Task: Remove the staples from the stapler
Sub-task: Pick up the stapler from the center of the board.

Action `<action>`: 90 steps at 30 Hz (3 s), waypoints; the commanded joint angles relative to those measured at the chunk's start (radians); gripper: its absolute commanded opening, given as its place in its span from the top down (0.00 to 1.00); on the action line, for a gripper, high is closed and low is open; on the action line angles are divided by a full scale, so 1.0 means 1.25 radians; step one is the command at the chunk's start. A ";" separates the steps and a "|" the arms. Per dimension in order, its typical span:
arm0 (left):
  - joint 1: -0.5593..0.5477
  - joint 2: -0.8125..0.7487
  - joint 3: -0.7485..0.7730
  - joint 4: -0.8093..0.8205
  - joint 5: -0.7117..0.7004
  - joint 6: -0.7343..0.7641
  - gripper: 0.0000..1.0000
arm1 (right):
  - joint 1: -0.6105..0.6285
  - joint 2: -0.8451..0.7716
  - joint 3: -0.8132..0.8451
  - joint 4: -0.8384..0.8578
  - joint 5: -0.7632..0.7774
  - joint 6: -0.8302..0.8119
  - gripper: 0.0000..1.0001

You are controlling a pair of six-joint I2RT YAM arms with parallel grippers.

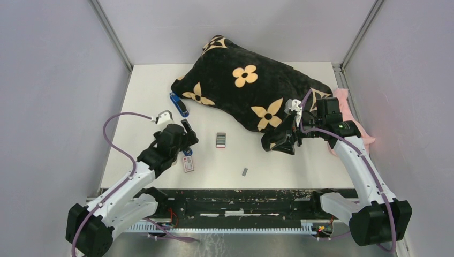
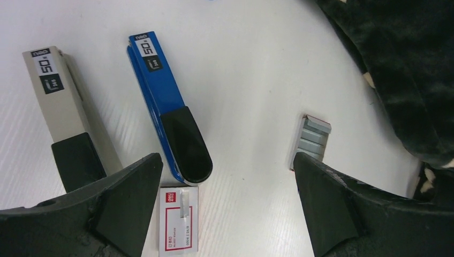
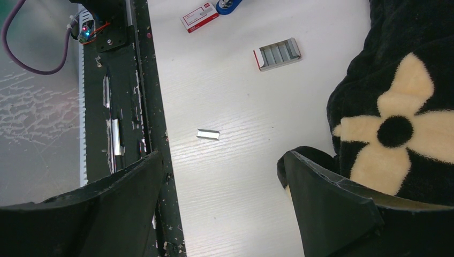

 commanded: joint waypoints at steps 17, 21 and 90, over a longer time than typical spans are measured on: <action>-0.015 0.017 0.021 -0.016 -0.140 -0.068 0.00 | -0.004 -0.007 0.002 0.025 -0.026 -0.005 0.10; -0.015 0.013 0.018 -0.016 -0.143 -0.067 0.00 | -0.004 -0.007 0.001 0.024 -0.027 -0.004 0.10; -0.016 0.355 0.103 -0.015 -0.158 -0.137 0.65 | -0.004 -0.017 0.000 0.026 -0.042 -0.001 0.10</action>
